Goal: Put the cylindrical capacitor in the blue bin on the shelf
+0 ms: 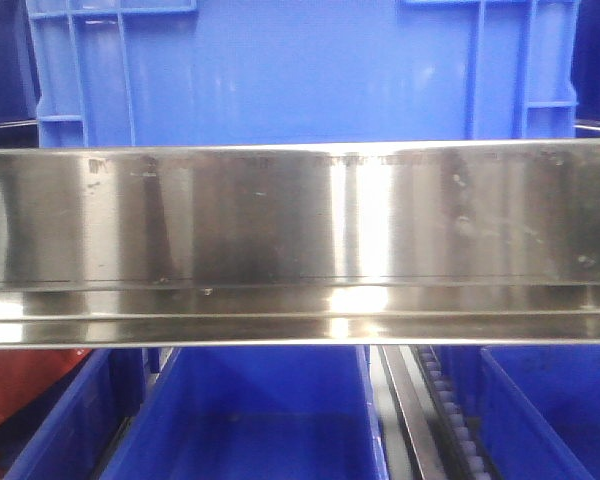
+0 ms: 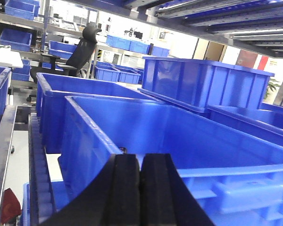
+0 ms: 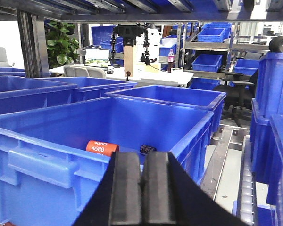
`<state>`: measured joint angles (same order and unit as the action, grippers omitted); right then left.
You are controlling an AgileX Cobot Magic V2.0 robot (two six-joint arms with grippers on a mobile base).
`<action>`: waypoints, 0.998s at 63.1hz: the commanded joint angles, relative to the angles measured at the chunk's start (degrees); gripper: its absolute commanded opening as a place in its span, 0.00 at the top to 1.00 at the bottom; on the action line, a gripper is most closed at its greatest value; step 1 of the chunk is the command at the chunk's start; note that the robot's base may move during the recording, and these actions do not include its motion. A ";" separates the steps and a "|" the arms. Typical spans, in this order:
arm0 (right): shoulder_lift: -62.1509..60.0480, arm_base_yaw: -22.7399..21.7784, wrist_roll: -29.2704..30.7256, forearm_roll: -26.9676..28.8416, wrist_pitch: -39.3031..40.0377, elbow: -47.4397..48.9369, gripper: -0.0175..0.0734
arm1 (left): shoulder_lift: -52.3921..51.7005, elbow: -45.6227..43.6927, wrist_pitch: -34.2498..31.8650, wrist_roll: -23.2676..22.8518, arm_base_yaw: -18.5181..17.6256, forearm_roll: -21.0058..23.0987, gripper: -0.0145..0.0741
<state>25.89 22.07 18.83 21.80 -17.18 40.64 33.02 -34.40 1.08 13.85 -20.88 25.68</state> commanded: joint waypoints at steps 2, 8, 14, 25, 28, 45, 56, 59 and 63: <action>-0.40 -0.26 0.31 -0.59 0.92 -0.20 0.98 | -0.25 0.03 -0.52 0.11 0.19 0.09 0.96; -0.40 -0.26 0.31 -0.59 0.92 -0.20 0.98 | -0.25 0.03 -0.52 0.11 0.19 0.09 0.96; -0.40 -0.26 0.31 -0.59 0.92 -0.20 0.98 | -0.25 0.03 -0.52 0.11 0.19 0.09 0.96; -0.40 -0.26 0.31 -0.59 0.92 -0.20 0.98 | -0.25 0.03 -0.52 0.11 0.19 0.09 0.96; -0.40 -0.26 0.31 -0.59 0.92 -0.20 0.98 | -0.25 0.03 -0.52 0.11 0.19 0.09 0.96; -0.40 -0.26 0.31 -0.59 0.92 -0.20 0.98 | -0.25 0.03 -0.52 0.11 0.19 0.09 0.96; -0.40 -0.26 0.31 -0.59 0.92 -0.20 0.98 | -0.25 0.03 -0.52 0.11 0.19 0.09 0.96; -0.40 -0.26 0.31 -0.59 0.92 -0.20 0.98 | -0.25 0.03 -0.52 0.11 0.19 0.09 0.96; -0.40 -0.26 0.31 -0.59 0.92 -0.20 0.98 | -0.25 0.03 -0.52 0.11 0.19 0.09 0.96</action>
<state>25.76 22.07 18.83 21.80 -17.18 40.64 33.02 -34.36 1.08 13.85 -20.88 25.68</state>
